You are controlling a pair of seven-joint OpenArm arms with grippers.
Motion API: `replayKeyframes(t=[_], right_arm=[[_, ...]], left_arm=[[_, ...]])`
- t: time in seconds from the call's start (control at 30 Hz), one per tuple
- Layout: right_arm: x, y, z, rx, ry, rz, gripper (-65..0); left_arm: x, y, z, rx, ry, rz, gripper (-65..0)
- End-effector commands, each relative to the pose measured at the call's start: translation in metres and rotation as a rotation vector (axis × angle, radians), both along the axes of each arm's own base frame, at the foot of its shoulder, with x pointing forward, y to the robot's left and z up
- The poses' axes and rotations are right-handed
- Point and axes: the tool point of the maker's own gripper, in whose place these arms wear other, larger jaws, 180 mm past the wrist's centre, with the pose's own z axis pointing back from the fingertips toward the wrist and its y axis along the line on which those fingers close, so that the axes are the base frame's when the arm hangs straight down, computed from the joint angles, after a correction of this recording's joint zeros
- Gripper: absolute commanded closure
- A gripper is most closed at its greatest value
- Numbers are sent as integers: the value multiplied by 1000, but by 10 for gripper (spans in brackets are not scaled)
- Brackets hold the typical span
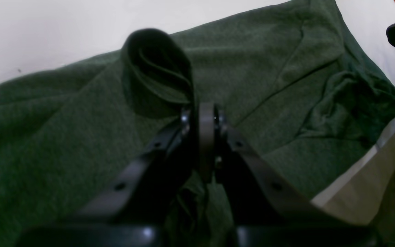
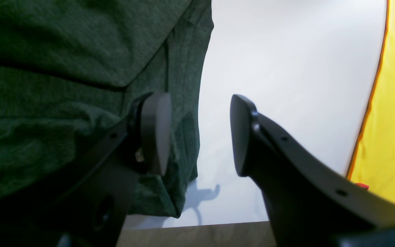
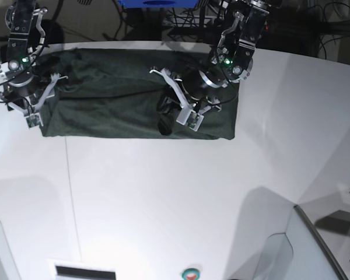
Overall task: Layout the t-shirt on the table in an organized manner, then fold the t-shirt properly
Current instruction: 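Move the left gripper inward along the band toward its middle, then grasp the band's end with the right gripper and fold it toward the middle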
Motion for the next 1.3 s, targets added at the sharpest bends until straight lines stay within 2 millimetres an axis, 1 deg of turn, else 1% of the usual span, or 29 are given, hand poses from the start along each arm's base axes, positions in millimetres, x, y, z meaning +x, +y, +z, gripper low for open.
replayKeyframes(t=[0.0,0.03,0.13,0.17,0.23,0.37,0.43,0.47,0.5,0.57,0.6,0.63,0.67,0.7,0.73,0.77,0.83,0.9,0.93,1.0,1.07,1.13,1.17,1.23,1.27], right_arm=[[9,-2,10,-11,-39,5,-272],[9,-2,10,-11,-39,5,-272],[9,-2,10,-11,-39,5,-272],[9,-2,10,-11,-39,5,-272],[9,-2,10,-11,-39,5,-272],[9,-2,10,-11,-39,5,-272],[9,-2,10,-11,-39,5,-272],[9,-2,10,-11,-39,5,-272],[9,-2,10,-12,-40,5,-272],[9,-2,10,-11,-40,7,-272],[8,-2,11,-12,-41,8,-272],[10,-1,15,-16,-54,12,-272],[12,5,18,-12,-62,25,-272],[17,14,23,-7,-77,50,-272],[19,24,27,-4,-89,76,-272],[21,34,32,1,-102,106,-272],[27,65,44,22,-137,189,-270],[25,109,46,68,-144,299,-270],[23,129,47,90,-146,346,-270],[16,179,48,152,-144,468,-270],[4,230,50,214,-140,596,-270],[-7,270,53,258,-138,700,-270],[-13,285,49,271,-121,740,-270],[-18,313,42,284,-79,802,-270],[-17,325,39,293,-61,806,-270]], left_arm=[[9,-5,11,-36,-35,9,-89],[9,-5,10,-35,-34,9,-137],[3,-19,11,-43,-32,-33,-273],[1,-22,11,-43,-32,-45,-306],[-1,-31,14,-52,-36,-69,-351],[-11,-52,17,-68,-36,-132,-359],[-12,-63,25,-90,-51,-148,-359],[-10,-65,31,-101,-65,-143,-359],[-4,-60,39,-103,-85,-117,-357],[15,-36,50,-87,-122,-15,-344],[23,-18,52,-72,-131,51,-313],[31,4,55,-50,-147,111,-267],[35,25,58,-28,-162,152,-212],[37,44,60,-8,-172,192,-145],[38,67,61,18,-179,238,-66],[36,92,61,48,-181,291,0],[30,140,59,102,-176,402,0],[18,193,56,164,-161,528,0],[11,216,53,193,-148,582,0],[-9,265,45,254,-114,696,0],[-29,307,38,305,-77,797,0],[-49,340,31,342,-41,882,0],[-58,355,31,356,-31,923,0],[-73,375,29,377,-12,977,0],[-78,381,29,381,-7,985,0]])
